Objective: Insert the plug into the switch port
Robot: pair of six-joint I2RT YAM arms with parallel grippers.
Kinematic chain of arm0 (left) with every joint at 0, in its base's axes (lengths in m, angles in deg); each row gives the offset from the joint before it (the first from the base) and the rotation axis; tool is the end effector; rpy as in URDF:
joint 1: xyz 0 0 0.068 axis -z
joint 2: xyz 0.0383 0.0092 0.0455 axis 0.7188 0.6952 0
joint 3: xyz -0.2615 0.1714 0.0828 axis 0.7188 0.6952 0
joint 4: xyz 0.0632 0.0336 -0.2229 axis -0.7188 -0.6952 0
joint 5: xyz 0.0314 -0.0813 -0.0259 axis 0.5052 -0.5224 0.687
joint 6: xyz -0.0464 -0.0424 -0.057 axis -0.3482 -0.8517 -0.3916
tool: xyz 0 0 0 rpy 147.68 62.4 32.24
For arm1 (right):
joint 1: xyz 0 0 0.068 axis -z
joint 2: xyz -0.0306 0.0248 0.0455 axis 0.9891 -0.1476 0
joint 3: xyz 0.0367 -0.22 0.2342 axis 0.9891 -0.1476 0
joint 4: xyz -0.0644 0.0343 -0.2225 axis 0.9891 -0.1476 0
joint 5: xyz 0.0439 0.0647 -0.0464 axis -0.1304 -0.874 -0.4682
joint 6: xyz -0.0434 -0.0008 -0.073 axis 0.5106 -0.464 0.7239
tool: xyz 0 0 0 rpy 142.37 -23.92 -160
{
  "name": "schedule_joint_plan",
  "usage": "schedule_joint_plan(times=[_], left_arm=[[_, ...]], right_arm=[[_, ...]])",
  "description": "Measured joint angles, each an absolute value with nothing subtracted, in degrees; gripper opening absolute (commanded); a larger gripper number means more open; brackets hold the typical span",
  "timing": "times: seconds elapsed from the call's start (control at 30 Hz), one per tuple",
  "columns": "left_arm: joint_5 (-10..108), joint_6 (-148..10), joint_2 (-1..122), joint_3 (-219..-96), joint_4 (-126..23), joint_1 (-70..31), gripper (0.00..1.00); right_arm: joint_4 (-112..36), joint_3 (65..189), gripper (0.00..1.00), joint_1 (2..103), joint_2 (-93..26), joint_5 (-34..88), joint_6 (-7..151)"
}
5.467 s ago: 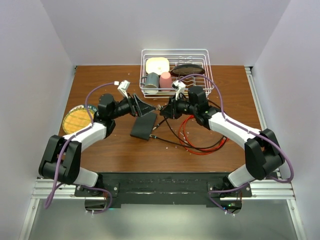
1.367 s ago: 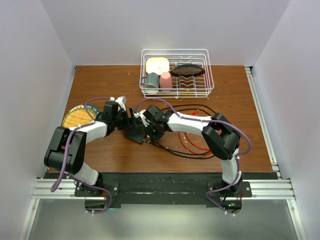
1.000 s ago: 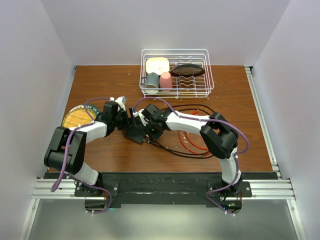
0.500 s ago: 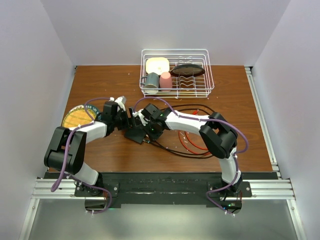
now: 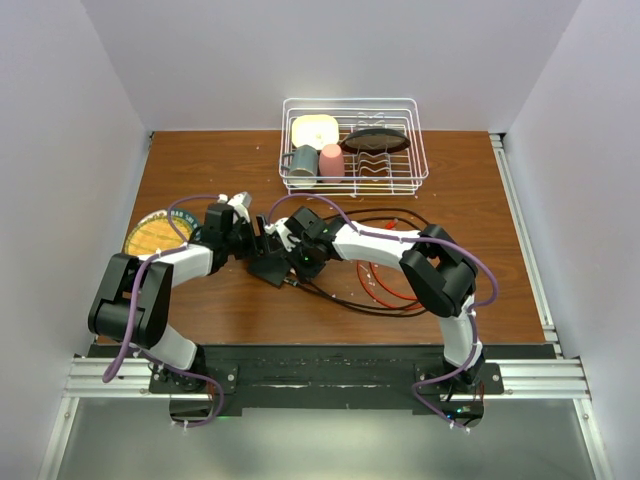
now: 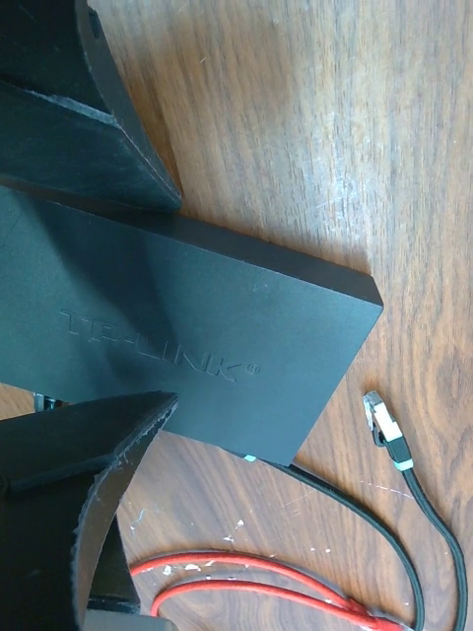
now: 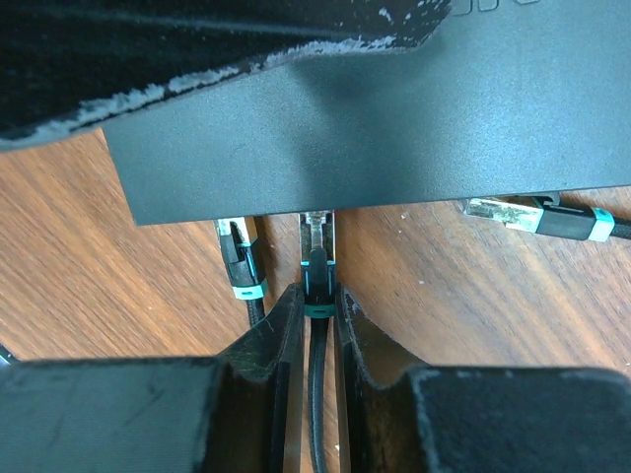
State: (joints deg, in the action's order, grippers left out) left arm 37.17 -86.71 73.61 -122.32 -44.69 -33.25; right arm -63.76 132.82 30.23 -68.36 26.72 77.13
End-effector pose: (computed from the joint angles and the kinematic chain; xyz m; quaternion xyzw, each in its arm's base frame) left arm 0.2869 -0.0912 0.1999 -0.0609 0.9021 -0.2922 0.3117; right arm 0.2678 0.3513 0.1934 -0.4222 0.8695 0.1723 0.1896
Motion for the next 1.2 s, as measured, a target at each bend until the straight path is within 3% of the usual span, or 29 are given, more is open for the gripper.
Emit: schedule_joint_plan(times=[1.2], left_arm=[[34.5, -84.5, 76.3, -121.7, -38.9, -34.6, 0.7]], right_arm=[[-67.4, 138.0, 0.0, 29.7, -71.3, 30.3, 76.5]])
